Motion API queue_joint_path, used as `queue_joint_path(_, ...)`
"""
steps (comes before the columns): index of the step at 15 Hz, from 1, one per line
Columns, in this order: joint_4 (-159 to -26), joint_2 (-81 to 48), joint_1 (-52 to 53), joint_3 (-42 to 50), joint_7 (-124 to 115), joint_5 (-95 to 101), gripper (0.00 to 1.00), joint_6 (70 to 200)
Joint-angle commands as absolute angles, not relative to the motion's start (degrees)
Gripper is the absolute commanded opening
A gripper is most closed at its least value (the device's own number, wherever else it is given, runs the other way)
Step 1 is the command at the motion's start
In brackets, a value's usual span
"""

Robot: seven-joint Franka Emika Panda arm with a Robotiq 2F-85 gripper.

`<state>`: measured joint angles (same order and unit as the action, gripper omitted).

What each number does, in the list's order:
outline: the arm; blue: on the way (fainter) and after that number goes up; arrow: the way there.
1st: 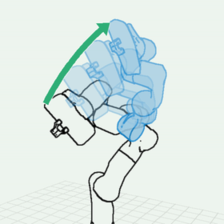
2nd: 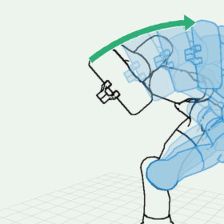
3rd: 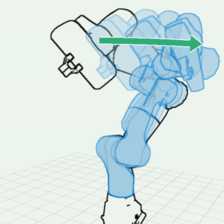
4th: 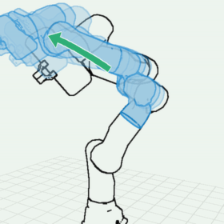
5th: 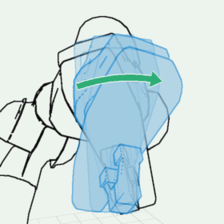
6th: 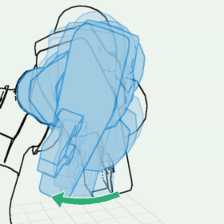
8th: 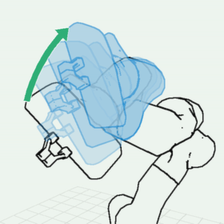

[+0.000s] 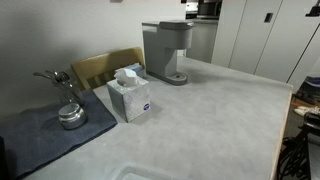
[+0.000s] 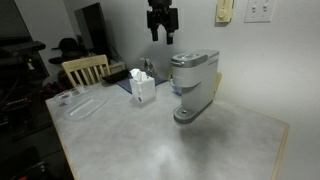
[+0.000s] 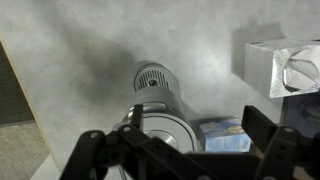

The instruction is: Press the top of the coffee maker

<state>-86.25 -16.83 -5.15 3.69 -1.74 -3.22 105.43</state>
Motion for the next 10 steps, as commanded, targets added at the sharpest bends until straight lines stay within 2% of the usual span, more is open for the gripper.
queue_joint_path(1, -79.83, -21.92, -7.26, 3.06, 3.71, -8.19, 1.0, 101.54)
queue_joint_path(10, -70.11, -28.29, -8.7, 3.51, 7.67, -5.69, 1.0, 97.46)
